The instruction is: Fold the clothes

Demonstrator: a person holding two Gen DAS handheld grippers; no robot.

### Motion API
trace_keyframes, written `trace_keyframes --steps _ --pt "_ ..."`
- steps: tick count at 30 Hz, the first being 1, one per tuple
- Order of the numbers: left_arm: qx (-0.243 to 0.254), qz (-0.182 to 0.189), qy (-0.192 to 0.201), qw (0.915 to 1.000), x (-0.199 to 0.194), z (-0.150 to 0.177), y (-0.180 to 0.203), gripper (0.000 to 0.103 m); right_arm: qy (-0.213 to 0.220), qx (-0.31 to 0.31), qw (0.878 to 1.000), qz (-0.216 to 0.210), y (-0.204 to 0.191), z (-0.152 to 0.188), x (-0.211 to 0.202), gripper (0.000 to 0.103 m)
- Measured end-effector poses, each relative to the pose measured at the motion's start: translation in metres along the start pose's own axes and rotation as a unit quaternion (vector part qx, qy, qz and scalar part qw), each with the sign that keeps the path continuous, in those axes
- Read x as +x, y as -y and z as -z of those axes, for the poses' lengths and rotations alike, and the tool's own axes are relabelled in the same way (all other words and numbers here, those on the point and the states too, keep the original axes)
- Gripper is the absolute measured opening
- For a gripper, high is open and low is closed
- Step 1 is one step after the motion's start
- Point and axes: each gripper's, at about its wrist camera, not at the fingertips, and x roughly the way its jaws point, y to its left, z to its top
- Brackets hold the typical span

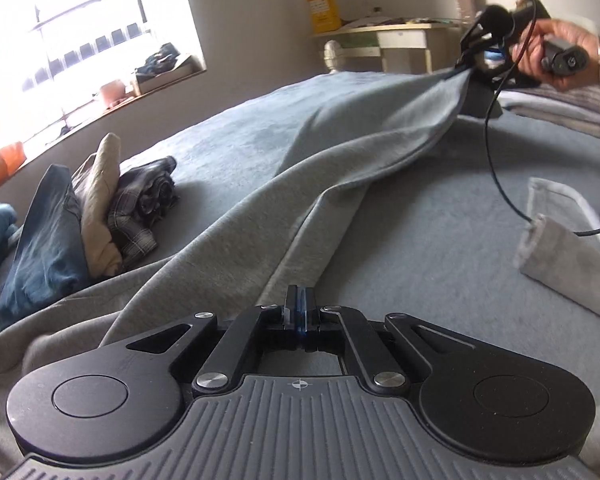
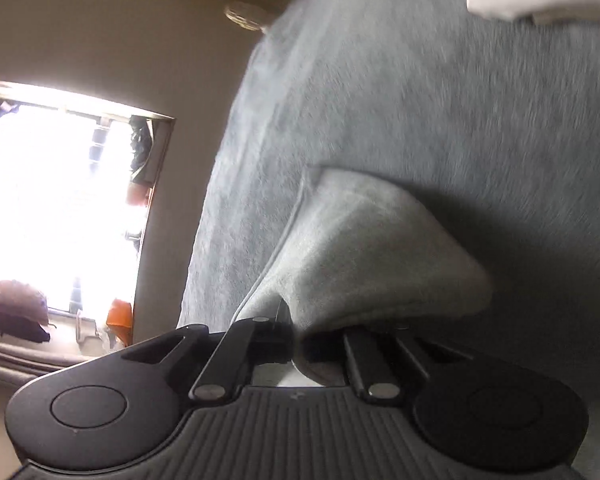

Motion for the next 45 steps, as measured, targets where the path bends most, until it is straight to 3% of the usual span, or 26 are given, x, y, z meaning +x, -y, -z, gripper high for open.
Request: trace_keyframes --steps 4,8,11,13,16,17,19,21,23,24,25,27,29,32,37,40,42,43,44,45 --pt "0.009 0.008 -0.015 0.9998 -0.010 0.011 0.002 0.000 0.017 -0.049 0.998 0.032 0.011 -0.003 -0.060 0.005" --pt "-0.042 0.030 -0.037 0.9980 -0.009 0.017 -0.006 0.000 0.007 -0.059 0.995 0.083 0.047 -0.006 -0.075 0.005" --pt "-0.077 0.030 -0.051 0.9953 -0.007 0.017 -0.010 0.000 -0.028 -0.030 0.991 0.129 0.086 -0.004 -0.064 0.009" --pt "-0.093 0.025 -0.059 0.9935 -0.010 0.017 -0.012 0.003 -0.027 0.022 0.992 0.122 0.107 0.001 -0.070 0.010" --pt "-0.092 0.006 -0.054 0.9942 -0.019 0.017 -0.013 0.021 -0.011 0.063 0.991 0.117 0.120 0.007 -0.088 0.019" --pt "-0.087 -0.001 -0.053 0.9948 -0.020 0.017 -0.013 0.028 -0.002 0.050 0.991 0.124 0.116 0.008 -0.097 0.024" --pt "-0.072 -0.006 -0.062 0.9955 -0.017 0.018 -0.010 0.037 0.010 -0.002 0.991 0.130 0.098 0.009 -0.113 0.025" --pt "-0.048 -0.001 -0.081 0.9956 -0.006 0.019 -0.004 0.044 0.005 -0.085 0.991 0.101 0.068 0.014 -0.129 0.025" --pt "-0.016 -0.003 -0.090 0.9958 0.008 0.018 0.003 0.047 -0.006 -0.183 0.981 0.062 0.033 0.022 -0.144 0.025" --pt "-0.007 -0.005 -0.088 0.9961 0.013 0.018 0.006 0.047 -0.021 -0.244 0.969 0.036 0.012 0.032 -0.150 0.025" --pt "0.001 -0.008 -0.086 0.9962 0.019 0.017 0.008 0.047 -0.044 -0.311 0.949 0.011 -0.011 0.046 -0.152 0.025" --pt "0.007 -0.011 -0.083 0.9965 0.028 0.016 0.010 0.047 -0.099 -0.438 0.893 -0.030 -0.056 0.083 -0.149 0.025" --pt "0.008 -0.017 -0.079 0.9967 0.035 0.016 0.012 0.047 -0.150 -0.550 0.820 -0.049 -0.092 0.129 -0.138 0.026" --pt "0.020 -0.027 -0.072 0.9968 0.040 0.018 0.016 0.047 -0.188 -0.710 0.677 -0.038 -0.121 0.220 -0.105 0.026" --pt "0.053 -0.034 -0.061 0.9961 0.042 0.023 0.021 0.047 -0.188 -0.833 0.519 -0.020 -0.110 0.307 -0.031 0.026" --pt "0.073 -0.026 -0.053 0.9956 0.043 0.027 0.022 0.042 -0.185 -0.875 0.448 0.002 -0.096 0.328 0.005 0.026" --pt "0.077 -0.019 -0.047 0.9957 0.044 0.028 0.022 0.030 -0.182 -0.894 0.409 0.017 -0.084 0.333 0.024 0.026" --pt "0.078 -0.017 -0.044 0.9958 0.045 0.029 0.021 0.027 -0.177 -0.900 0.397 0.022 -0.080 0.333 0.032 0.026" --pt "0.076 -0.018 -0.042 0.9961 0.046 0.029 0.020 0.013 -0.170 -0.904 0.391 0.021 -0.078 0.332 0.035 0.026" --pt "0.070 -0.020 -0.040 0.9966 0.047 0.029 0.019 0.004 -0.162 -0.905 0.392 0.021 -0.078 0.331 0.037 0.026"
